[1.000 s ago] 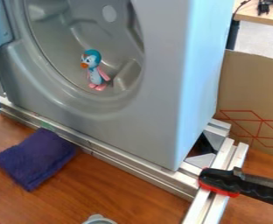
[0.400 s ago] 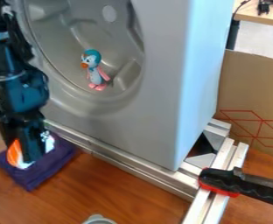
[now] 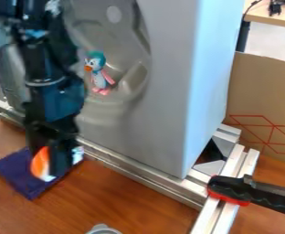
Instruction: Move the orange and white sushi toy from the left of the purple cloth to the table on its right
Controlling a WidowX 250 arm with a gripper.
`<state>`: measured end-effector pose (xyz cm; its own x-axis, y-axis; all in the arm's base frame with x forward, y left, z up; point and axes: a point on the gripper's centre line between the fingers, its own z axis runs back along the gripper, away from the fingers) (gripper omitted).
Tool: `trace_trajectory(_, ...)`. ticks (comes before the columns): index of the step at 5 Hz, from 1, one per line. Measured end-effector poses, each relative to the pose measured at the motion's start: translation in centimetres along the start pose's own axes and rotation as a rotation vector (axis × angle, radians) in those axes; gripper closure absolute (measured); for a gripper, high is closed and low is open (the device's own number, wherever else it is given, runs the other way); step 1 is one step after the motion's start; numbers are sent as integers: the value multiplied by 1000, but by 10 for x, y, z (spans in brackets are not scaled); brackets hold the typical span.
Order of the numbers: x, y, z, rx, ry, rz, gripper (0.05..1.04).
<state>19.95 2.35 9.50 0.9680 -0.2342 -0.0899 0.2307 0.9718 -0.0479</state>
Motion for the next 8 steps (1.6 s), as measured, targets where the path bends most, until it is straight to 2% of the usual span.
trace_trajectory(1, 1, -3, 1, 86, 26, -9, 469)
trace_trajectory(2, 3, 6, -16, 115, 38, -90, 469)
trace_trajectory(3, 0, 27, -34, 100, 19, -153, 468)
trace_trajectory(4, 1, 27, -48, 89, 5, -157, 469)
trace_trajectory(5, 5, 33, -62, 37, -24, -140, 469)
trace_trajectory(6, 14, 34, -76, 6, -32, -123, 469)
trace_trajectory(8, 30, 49, -90, 69, -89, 68, 469)
